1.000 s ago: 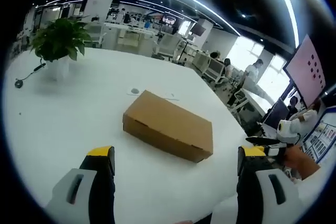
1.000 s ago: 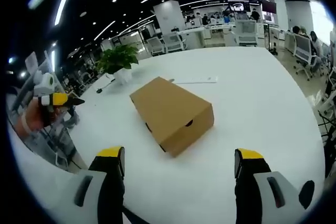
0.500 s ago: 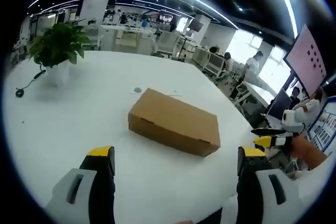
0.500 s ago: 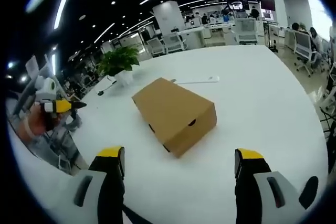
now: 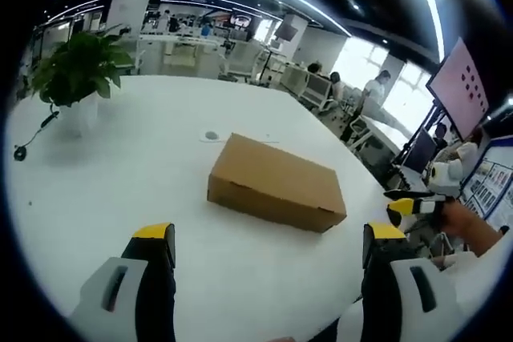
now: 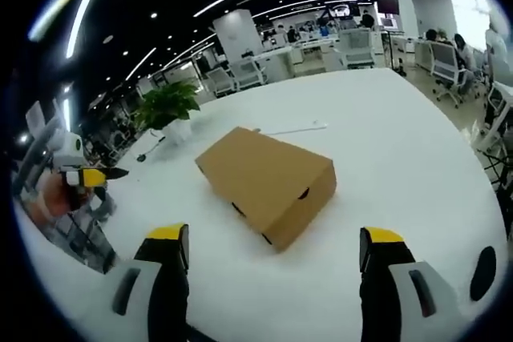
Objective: Operate the shoe box by opening the lid, removing the specified soft item, and placing it in the target area until the item is outside and the box remains undamaged.
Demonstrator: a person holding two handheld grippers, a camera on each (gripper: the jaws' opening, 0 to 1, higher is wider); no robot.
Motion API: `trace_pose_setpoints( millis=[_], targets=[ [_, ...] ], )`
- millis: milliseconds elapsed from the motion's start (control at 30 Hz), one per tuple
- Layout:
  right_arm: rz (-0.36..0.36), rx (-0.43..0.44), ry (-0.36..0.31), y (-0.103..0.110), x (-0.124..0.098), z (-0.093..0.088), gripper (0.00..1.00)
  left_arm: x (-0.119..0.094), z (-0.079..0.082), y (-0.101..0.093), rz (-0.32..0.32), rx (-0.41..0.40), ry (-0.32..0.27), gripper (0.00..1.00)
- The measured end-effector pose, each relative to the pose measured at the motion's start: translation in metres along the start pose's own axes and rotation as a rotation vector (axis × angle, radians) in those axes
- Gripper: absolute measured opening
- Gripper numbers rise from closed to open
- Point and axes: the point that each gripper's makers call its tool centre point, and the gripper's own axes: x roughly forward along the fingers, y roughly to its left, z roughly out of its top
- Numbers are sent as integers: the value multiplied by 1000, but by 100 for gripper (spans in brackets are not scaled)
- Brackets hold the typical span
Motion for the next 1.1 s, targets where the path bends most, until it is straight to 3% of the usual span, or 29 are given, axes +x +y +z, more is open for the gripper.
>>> trace_pose_setpoints(
  millis=[133,567,767,867,1100],
  targets=[
    [19,22,11,3,1,-3,88,2,3,0,14,-26,-10,99],
    [55,19,23,0,10,-3,89,10,5,-7,25,-2,3,99],
    [69,27,30,0,16,-5,89,11,11,-3,30,13,-17,99],
    [75,101,14,0,21,-4,89,8,15,-4,31,41,-37,99],
    [64,98,21,-9,38,-4,88,7,21,-8,36,57,-58,99]
  ],
)
